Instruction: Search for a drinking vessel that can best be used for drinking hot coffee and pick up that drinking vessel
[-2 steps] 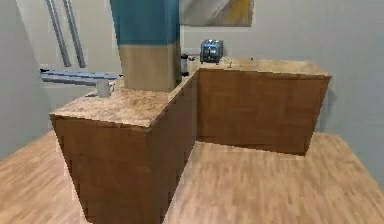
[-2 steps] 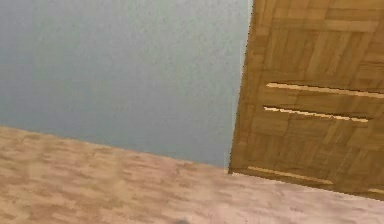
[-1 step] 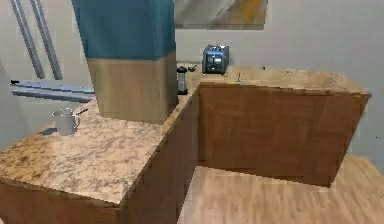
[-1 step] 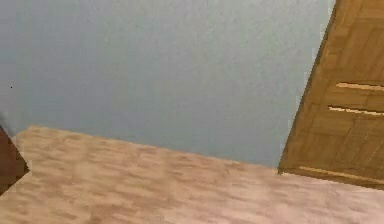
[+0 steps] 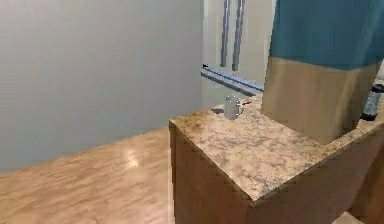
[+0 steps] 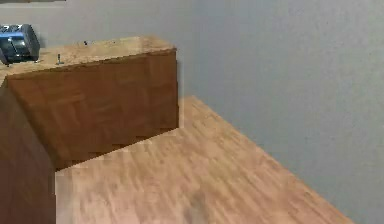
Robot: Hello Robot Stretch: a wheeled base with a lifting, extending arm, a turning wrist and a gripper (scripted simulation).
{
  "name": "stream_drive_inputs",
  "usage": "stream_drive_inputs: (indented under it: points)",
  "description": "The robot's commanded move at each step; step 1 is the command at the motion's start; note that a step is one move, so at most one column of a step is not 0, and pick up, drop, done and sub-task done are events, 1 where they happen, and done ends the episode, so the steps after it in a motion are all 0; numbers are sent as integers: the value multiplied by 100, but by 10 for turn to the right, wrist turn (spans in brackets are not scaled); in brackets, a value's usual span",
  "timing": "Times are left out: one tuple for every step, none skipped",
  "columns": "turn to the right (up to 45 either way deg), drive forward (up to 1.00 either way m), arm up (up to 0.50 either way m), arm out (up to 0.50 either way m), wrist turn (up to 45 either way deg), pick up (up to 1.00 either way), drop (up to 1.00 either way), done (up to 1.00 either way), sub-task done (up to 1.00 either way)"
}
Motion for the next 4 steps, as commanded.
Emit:
stream_drive_inputs:
  points:
    - [-450,0,0,0,0,0,0,0,0]
    - [-300,0,0,0,0,0,0,0,0]
    - [450,0,0,0,0,0,0,0,0]
    - [90,0,0,0,0,0,0,0,0]
